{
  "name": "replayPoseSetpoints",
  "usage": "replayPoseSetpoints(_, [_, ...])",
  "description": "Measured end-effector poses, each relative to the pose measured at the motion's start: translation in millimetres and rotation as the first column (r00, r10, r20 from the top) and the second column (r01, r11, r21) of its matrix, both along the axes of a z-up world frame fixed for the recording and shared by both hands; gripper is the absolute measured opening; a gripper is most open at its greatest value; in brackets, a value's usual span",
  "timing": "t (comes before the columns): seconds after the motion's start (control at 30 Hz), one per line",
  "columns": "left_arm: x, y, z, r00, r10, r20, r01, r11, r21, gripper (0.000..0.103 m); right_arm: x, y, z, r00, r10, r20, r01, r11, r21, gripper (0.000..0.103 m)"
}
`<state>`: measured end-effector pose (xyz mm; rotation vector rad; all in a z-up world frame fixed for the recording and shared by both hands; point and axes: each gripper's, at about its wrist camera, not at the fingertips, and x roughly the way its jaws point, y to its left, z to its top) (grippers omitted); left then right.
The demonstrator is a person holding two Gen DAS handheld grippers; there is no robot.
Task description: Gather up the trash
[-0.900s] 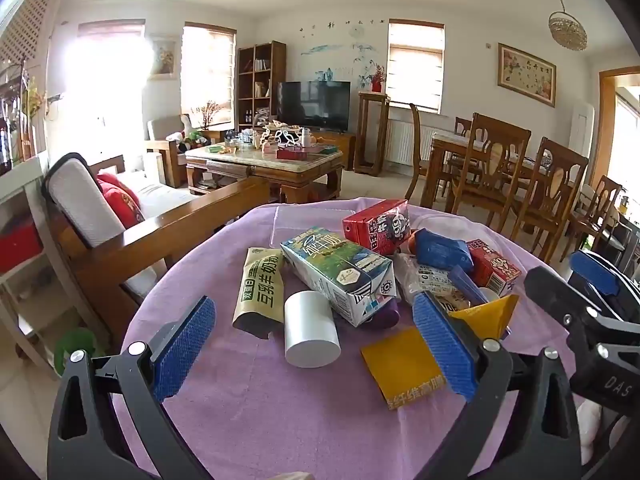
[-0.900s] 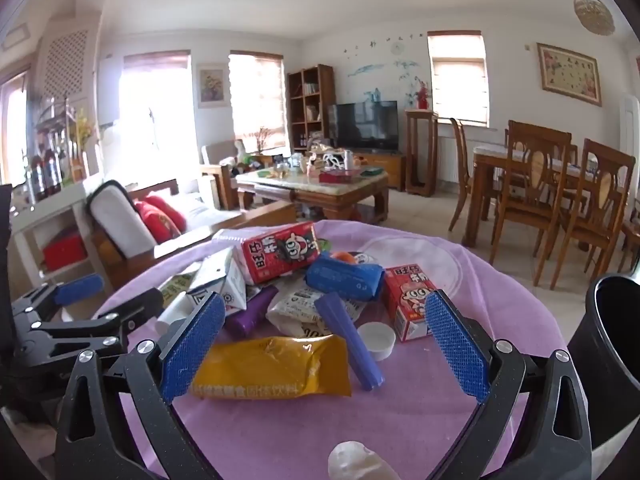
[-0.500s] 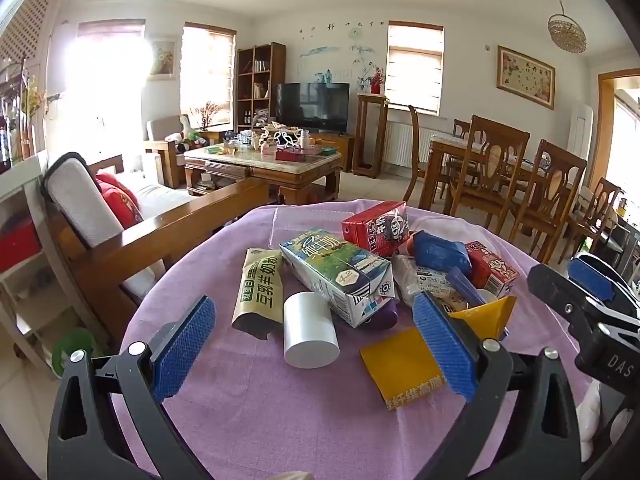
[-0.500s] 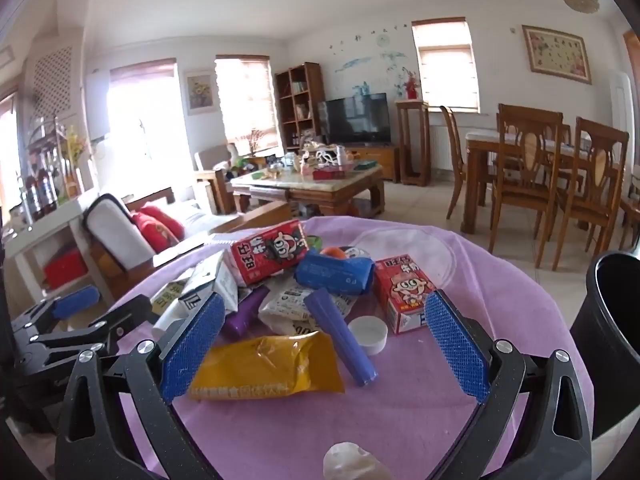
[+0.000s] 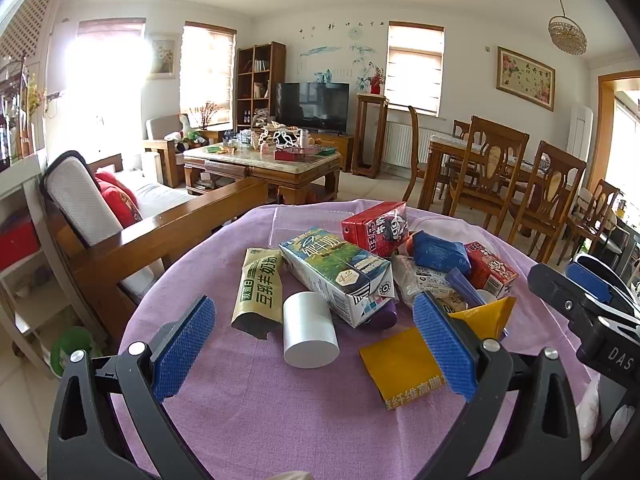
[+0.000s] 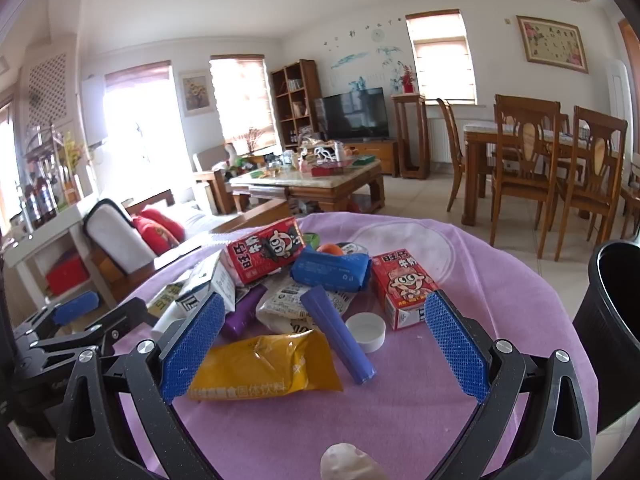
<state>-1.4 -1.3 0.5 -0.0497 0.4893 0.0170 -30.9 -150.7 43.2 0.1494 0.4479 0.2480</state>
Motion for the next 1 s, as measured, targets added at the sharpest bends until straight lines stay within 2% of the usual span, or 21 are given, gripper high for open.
replayPoseSetpoints(1.0, [0.1,0.0,-1.1,1.0,-0.001,-0.003,0.001,1.0,-0.006,0.098,4.5,-1.7,-4.0,1.0,0.0,-0.014,0.0,1.0,0.022,0.099])
